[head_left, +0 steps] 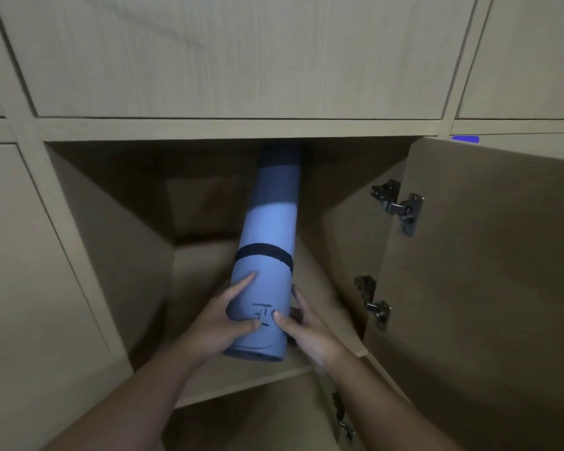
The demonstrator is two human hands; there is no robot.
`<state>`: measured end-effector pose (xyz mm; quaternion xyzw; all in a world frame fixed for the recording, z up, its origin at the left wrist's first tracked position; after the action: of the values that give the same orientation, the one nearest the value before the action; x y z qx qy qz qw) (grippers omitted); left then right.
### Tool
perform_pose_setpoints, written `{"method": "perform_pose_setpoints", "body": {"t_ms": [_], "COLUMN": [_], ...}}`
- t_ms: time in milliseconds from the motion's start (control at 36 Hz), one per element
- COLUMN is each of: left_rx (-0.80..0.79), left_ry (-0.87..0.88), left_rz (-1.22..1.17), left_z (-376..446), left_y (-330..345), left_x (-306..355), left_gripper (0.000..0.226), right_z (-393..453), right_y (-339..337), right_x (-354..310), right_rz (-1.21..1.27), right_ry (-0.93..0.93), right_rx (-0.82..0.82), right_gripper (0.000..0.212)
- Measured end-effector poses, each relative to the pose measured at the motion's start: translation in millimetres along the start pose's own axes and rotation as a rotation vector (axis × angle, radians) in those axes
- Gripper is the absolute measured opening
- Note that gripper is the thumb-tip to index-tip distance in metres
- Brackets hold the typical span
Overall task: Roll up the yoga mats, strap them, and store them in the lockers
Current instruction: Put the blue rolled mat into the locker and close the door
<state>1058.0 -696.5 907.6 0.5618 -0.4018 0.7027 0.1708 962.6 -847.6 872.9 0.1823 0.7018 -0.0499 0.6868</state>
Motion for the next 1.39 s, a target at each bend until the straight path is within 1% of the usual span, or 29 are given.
{"method": "perform_pose_setpoints", "body": {"t_ms": [83,167,222,278,389,417,444,500,528,556,583,639,722,833,889,1000,1083,1194,1278,1389], "left_rx": [0.014,-0.012,-0.003,0.018,-0.004,-0.012,-0.019,0.006,0.049,0.109,0.163,0.240,0.272,0.307,0.299,0.228,0.222,0.201,0.181,0.180], "left_ry": [-0.004,0.011,0.004,-0.002,0.003,-0.011,-0.035,-0.135,-0.166,-0.174,-0.178,-0.201,-0.213,-0.209,-0.219,-0.231,-0.216,-0.215,-0.156,0.001], "left_rz": [0.022,0.040,0.017,-0.019,0.098,0.176,0.326,0.827,1.028,1.141,1.199,1.253,1.287,1.236,1.270,1.337,1.295,1.269,1.244,1.203], "left_z": [17,28,29,28,24,23,21,16,13,10,7,2,0,-1,-2,-5,-8,-15,-23,-36], "left_y": [-9,-13,-14,-16,-26,-27,-27,-25,-24,-25,-28,-39,-49,-38,-34,-34,-34,-28,-19,0], "left_x": [-8,-19,-26,-30,-36,-38,-40,-45,-46,-46,-47,-51,-52,-52,-52,-49,-45,-39,-31,-10], "left_gripper": [0.075,0.077,0.076,0.074,0.074,0.078,0.088,0.114,0.121,0.122,0.121,0.115,0.112,0.109,0.108,0.104,0.103,0.095,0.086,0.077], "right_z": [20,33,38,43,54,56,59,67,70,74,78,86,92,87,81,63,47,21,-4,-38], "right_y": [-1,-1,0,3,13,18,23,37,45,53,61,72,78,73,68,56,45,33,27,20], "right_x": [2,9,15,19,22,22,23,26,27,29,30,31,27,21,20,14,9,-2,-13,-26], "right_rz": [0.013,-0.020,-0.028,-0.029,-0.055,-0.072,-0.082,-0.105,-0.109,-0.105,-0.104,-0.151,-0.247,-0.329,-0.349,-0.332,-0.317,-0.326,-0.333,-0.380], "right_ry": [-0.018,-0.024,-0.036,-0.064,-0.090,-0.094,-0.102,-0.112,-0.109,-0.101,-0.089,-0.070,-0.070,-0.053,-0.067,-0.056,-0.028,-0.068,-0.144,-0.272], "right_rx": [-0.007,-0.042,-0.055,-0.056,-0.082,-0.088,-0.097,-0.113,-0.114,-0.115,-0.125,-0.146,-0.155,-0.141,-0.094,-0.004,0.055,0.166,0.254,0.404], "right_gripper": [0.069,0.071,0.074,0.071,0.073,0.074,0.073,0.072,0.072,0.073,0.072,0.069,0.067,0.072,0.073,0.069,0.069,0.067,0.065,0.062]}}
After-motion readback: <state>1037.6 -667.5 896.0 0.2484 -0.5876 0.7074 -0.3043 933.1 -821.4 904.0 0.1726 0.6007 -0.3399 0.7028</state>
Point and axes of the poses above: each hand's wrist, its own z-axis towards the middle knuckle, its own y-axis out of the palm, x = y × z, the point moved 2 cm from there along z, towards the middle knuckle, and after that the axes turned 10 degrees about z, right-handed, at the moved point
